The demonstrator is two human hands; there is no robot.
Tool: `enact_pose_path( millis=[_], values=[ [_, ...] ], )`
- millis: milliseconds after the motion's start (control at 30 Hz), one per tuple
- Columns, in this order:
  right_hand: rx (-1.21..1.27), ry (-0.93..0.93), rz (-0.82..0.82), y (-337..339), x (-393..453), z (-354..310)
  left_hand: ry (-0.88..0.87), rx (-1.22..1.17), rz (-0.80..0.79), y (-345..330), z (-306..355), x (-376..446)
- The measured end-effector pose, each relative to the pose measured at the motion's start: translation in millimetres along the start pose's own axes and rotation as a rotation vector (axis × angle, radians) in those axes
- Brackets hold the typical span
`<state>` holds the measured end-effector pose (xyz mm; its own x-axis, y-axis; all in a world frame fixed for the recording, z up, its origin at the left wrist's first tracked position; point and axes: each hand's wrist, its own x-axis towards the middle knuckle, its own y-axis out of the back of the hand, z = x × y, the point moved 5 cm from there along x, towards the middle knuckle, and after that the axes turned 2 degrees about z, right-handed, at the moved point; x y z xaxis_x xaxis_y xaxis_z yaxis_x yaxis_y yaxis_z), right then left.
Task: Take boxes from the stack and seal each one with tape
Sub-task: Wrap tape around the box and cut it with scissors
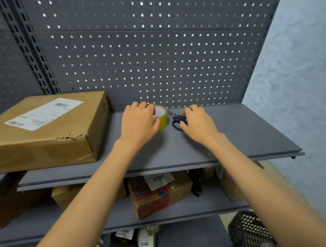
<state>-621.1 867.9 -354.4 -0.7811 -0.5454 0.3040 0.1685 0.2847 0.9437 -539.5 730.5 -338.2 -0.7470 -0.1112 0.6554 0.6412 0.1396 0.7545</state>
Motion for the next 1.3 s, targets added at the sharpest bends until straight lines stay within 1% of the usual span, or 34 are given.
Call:
enact_pose_path(
  millis=[67,133,367,533,733,833,1000,1167,1300],
  values=[
    [0.015,-0.023,-0.045,-7,8,3,-0.023,-0.010,0.009,-10,2,5],
    [0.034,-0.050,-0.094,-13,16,6,-0.045,-0.023,-0.017,-21,4,9],
    [0.029,-0.111,-0.200,-23,35,10,-0.053,-0.022,-0.212,-49,6,22],
    [0.031,-0.138,-0.211,-28,38,12,-0.044,-0.061,-0.317,-57,5,24],
    [0.081,-0.155,-0.200,-29,37,11,-0.009,-0.271,-0.364,-63,3,24],
    [0.100,-0.155,-0.176,-28,36,10,0.008,-0.332,-0.321,-58,1,25],
    [0.140,-0.108,-0.047,-13,37,4,-0.004,-0.335,-0.226,-32,-4,32],
    [0.171,-0.033,0.039,13,35,-13,-0.006,-0.286,-0.120,8,-10,29],
    [0.195,0.018,0.060,28,29,-34,0.040,-0.235,-0.061,40,-24,18]
  ],
)
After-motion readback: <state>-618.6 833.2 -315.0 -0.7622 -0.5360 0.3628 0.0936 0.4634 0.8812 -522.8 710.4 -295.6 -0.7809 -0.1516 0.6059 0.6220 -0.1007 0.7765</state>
